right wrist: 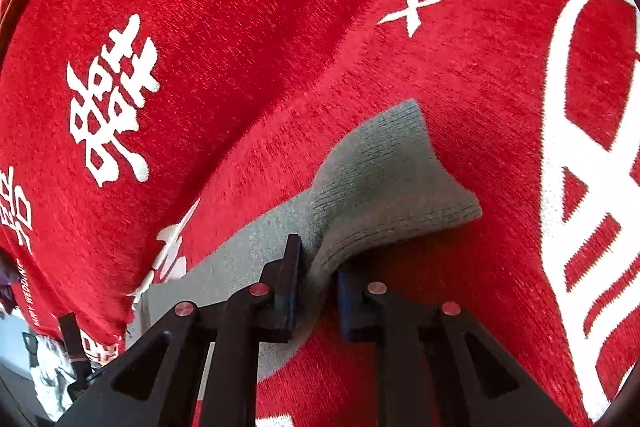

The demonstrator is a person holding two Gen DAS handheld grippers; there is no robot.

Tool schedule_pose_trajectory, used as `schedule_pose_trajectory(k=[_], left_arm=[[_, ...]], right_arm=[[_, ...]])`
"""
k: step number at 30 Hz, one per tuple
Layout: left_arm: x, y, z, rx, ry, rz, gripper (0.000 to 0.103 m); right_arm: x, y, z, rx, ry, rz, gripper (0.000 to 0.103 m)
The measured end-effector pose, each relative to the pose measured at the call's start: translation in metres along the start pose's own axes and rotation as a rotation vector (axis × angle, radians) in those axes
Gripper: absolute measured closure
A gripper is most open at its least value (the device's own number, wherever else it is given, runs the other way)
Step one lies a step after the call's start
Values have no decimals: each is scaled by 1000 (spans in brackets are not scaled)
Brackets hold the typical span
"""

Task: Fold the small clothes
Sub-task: 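Carry the held sleeve across the sweatshirt body toward the left gripper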

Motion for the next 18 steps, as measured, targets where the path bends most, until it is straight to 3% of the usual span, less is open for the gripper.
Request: schedule_pose_trajectory(k=[3, 8, 14, 18], left_arm=[[-6, -2, 4, -8, 12, 15, 0], [-22, -20, 29, -64, -21, -10, 0], [-50, -52, 107, -79, -156, -88, 0], [-83, -69, 178, -53, -257, -121, 0]], right_arm=[[-1, -18, 9, -36, -52, -58, 90], [-18, -64, 72, -128, -305, -206, 91], [-62, -96, 173, -104, -552, -295, 91], [-122, -96, 258, -48, -742, -300, 91]])
Point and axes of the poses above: each gripper's, at about its wrist camera, not at the fingertips, and y roughly the way its jaws point, z to its left, x to its top, the point moved 3 cm from there along y, roughly the way its jaws point, and after that the axes turned 6 degrees about y, right-handed, at the moved point
